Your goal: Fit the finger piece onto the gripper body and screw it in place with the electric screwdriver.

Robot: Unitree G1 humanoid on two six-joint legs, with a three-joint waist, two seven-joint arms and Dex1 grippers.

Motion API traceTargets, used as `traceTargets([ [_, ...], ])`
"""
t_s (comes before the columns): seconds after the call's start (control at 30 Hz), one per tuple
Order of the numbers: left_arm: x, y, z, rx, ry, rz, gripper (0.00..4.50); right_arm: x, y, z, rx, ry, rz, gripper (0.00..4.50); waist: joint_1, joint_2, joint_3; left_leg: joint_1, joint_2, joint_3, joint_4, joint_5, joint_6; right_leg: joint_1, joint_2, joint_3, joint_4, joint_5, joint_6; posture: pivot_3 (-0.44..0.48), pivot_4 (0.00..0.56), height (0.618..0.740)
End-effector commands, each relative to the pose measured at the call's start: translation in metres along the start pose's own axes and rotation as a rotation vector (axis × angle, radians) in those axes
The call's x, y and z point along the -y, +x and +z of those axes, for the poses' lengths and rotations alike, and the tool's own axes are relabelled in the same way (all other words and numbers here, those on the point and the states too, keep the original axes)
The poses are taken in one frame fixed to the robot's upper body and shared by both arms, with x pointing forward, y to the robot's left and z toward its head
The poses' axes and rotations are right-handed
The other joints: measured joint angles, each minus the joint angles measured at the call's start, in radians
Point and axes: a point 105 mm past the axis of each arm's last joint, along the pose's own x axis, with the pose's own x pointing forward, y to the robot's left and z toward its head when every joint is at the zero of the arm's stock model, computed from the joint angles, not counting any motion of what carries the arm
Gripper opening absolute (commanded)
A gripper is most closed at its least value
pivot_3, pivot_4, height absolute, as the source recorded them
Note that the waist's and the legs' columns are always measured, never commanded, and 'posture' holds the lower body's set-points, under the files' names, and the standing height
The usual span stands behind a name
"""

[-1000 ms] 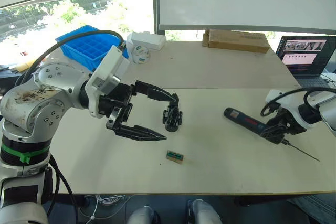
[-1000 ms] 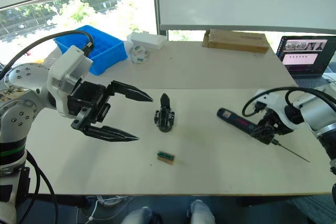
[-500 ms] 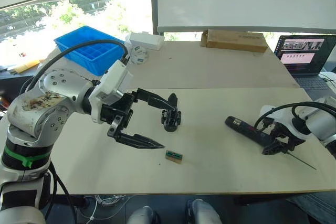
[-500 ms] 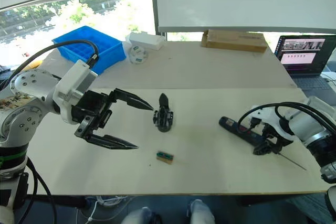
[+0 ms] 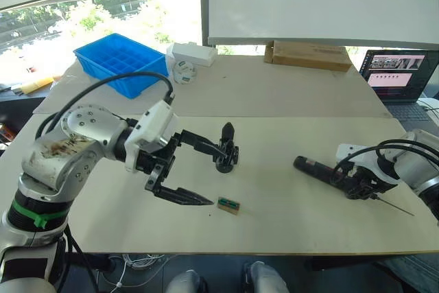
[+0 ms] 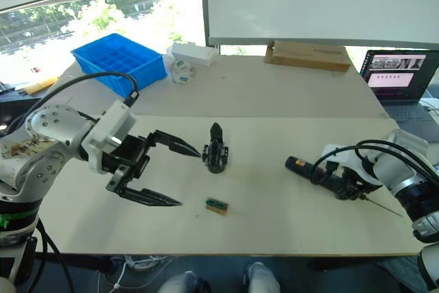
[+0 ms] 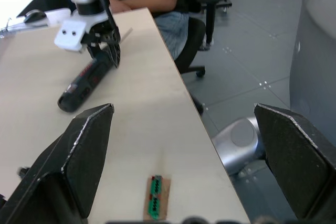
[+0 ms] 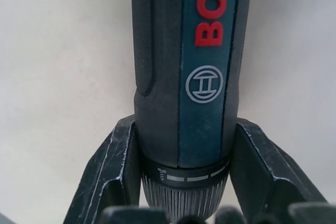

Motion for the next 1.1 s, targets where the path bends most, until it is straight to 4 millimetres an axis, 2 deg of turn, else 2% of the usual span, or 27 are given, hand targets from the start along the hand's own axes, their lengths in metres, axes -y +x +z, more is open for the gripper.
traceTargets([
  [0.03,0.007,0.002,-0.014,-0.063,0.042,-0.001,4.50,0.012,-0.049,0.051,0.301,-0.276,-0.178,1.92,-0.008,0.003,0.002,0.000,0.000,0.001,0.000,0.000,0.000,-0.001,0.000,0.000,0.000,0.000,0.000,0.000,0.150,0.738],
  [0.07,0.009,0.002,-0.018,-0.075,0.045,-0.001,4.50,0.008,-0.057,0.059,0.379,-0.279,-0.172,1.92,-0.010,0.005,0.004,0.000,0.000,0.002,0.000,0.000,0.000,-0.002,0.000,0.001,0.001,0.000,0.000,0.000,0.150,0.738],
  [0.17,0.017,0.006,-0.038,-0.091,0.013,0.002,4.50,-0.037,-0.097,0.104,0.794,-0.141,-0.032,1.92,-0.003,0.008,0.006,0.000,0.001,0.001,0.000,0.001,-0.002,-0.003,0.001,0.002,0.003,0.003,-0.007,0.000,0.150,0.738],
  [0.23,0.019,0.006,-0.045,-0.085,-0.004,0.009,4.50,-0.056,-0.110,0.119,0.923,-0.087,0.024,1.92,0.007,0.008,0.006,0.000,0.003,-0.002,-0.001,0.002,-0.003,-0.003,0.001,0.001,0.004,0.002,-0.010,0.000,0.150,0.738],
  [0.33,0.027,0.004,-0.066,-0.061,-0.114,0.009,4.50,-0.087,-0.133,0.156,1.270,0.004,0.108,1.92,0.016,0.005,0.004,0.000,0.003,-0.003,0.000,0.001,-0.003,-0.001,0.000,0.000,0.003,0.003,-0.011,0.000,0.150,0.738],
  [0.4,0.020,0.006,-0.080,-0.039,-0.139,0.090,4.50,-0.102,-0.137,0.171,1.422,0.050,0.140,1.92,0.020,0.005,0.004,0.000,0.003,-0.004,0.000,0.001,-0.002,0.000,-0.003,0.001,0.002,0.003,-0.011,0.000,0.150,0.738],
  [0.5,0.014,0.009,-0.092,-0.011,-0.129,0.134,4.50,-0.103,-0.131,0.183,1.522,0.070,0.038,1.92,0.028,0.004,0.005,0.000,0.001,-0.004,0.000,0.001,-0.001,-0.001,-0.002,0.000,0.002,0.003,-0.011,0.000,0.150,0.738],
  [0.7,0.002,0.025,-0.117,-0.002,-0.082,0.174,4.50,-0.104,-0.117,0.198,1.638,0.154,-0.028,1.92,0.027,0.003,0.005,-0.001,-0.001,0.000,0.000,-0.001,0.001,-0.001,0.000,-0.003,0.000,0.004,-0.008,0.000,0.150,0.738],
  [0.9,-0.005,0.039,-0.119,0.019,-0.053,0.152,4.50,-0.113,-0.100,0.207,1.642,0.134,-0.072,1.92,0.023,0.003,0.005,-0.001,0.000,0.002,0.000,-0.001,0.001,-0.002,0.003,-0.002,0.001,0.004,-0.008,0.000,0.150,0.738],
  [1.1,-0.012,0.045,-0.122,0.021,-0.043,0.131,4.50,-0.116,-0.095,0.211,1.652,0.130,-0.092,1.92,0.019,0.003,0.004,0.000,0.000,0.003,0.000,-0.001,0.001,-0.002,0.003,-0.001,0.002,0.004,-0.008,0.000,0.150,0.738],
])
